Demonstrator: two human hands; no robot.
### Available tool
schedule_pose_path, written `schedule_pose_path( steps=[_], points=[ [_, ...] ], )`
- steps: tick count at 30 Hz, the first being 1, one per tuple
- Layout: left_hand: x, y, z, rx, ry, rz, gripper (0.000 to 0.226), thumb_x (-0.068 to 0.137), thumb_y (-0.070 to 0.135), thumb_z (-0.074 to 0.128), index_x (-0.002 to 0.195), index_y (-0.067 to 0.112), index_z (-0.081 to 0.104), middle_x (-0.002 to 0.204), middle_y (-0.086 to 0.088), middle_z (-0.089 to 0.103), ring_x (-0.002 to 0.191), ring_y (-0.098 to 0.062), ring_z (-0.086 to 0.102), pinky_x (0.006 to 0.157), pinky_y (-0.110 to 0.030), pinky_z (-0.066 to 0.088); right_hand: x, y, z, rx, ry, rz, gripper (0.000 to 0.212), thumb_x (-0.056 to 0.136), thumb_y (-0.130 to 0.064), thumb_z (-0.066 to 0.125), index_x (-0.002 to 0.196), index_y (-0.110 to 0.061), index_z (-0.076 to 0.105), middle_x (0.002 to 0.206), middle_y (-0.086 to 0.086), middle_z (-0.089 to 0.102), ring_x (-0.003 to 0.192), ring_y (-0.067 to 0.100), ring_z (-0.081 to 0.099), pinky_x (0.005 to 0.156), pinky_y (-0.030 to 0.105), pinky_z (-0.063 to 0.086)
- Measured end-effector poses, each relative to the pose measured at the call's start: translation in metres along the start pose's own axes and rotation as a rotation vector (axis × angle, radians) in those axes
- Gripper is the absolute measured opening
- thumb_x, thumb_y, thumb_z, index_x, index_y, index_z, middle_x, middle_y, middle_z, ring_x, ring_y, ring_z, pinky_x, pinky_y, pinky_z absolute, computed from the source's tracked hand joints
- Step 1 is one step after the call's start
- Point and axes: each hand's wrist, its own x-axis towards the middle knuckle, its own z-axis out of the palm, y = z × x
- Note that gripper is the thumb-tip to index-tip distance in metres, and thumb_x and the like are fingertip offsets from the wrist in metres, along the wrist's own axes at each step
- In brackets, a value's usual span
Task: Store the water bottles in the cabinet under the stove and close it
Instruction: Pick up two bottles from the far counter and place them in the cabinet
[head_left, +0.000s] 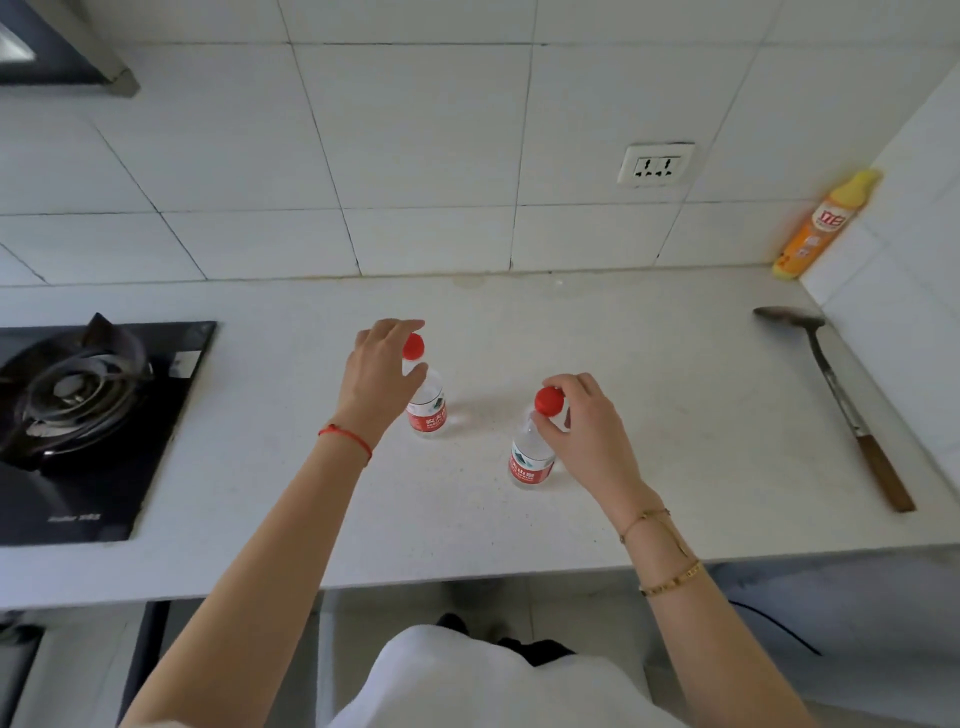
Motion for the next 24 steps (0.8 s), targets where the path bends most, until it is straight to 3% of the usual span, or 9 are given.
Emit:
schedule_pose_path(
  steps=[5,13,18,24],
  points=[
    [0.013,-0.003,0.007,0.009,-0.112,0.007,0.044,0.087,0.006,0.062,0.129,0.016,0.056,0.117,-0.009,0.059,0.111,-0.029,0.05,0.084,-0.031,0.041,0.002,-0.003,0.007,0.048,0.015,0.051,0.023,0.082,-0.016,0.069,0.102,-0.013,0.058,0.104,0.001,0.053,0.083,0.018,0.056,0.069,0.019,0.039],
    [0.006,-0.009,0.006,-0.059,-0.055,0.046,0.035,0.083,-0.006,0.057,0.112,0.013,0.066,0.104,-0.009,0.063,0.101,-0.03,0.051,0.077,-0.027,0.036,-0.005,-0.012,0.013,0.082,0.103,0.107,0.019,0.079,-0.01,0.069,0.097,-0.012,0.061,0.101,0.001,0.055,0.08,0.014,0.055,0.074,0.019,0.042],
    [-0.022,-0.013,-0.007,-0.122,0.034,0.096,0.037,0.083,-0.004,0.06,0.112,0.018,0.066,0.098,0.005,0.058,0.098,-0.023,0.051,0.08,-0.024,0.037,-0.02,-0.021,0.014,0.092,0.181,0.09,0.02,0.08,-0.01,0.069,0.098,-0.013,0.061,0.102,0.0,0.055,0.082,0.013,0.054,0.069,0.006,0.035],
    [-0.073,-0.016,-0.028,-0.138,0.105,0.107,0.038,0.081,-0.002,0.065,0.111,0.022,0.066,0.095,0.008,0.063,0.091,-0.016,0.052,0.076,-0.012,0.036,-0.034,-0.038,0.007,0.122,0.233,0.013,0.023,0.077,-0.009,0.07,0.098,-0.015,0.062,0.101,0.0,0.056,0.077,0.013,0.054,0.071,0.018,0.043]
  ],
)
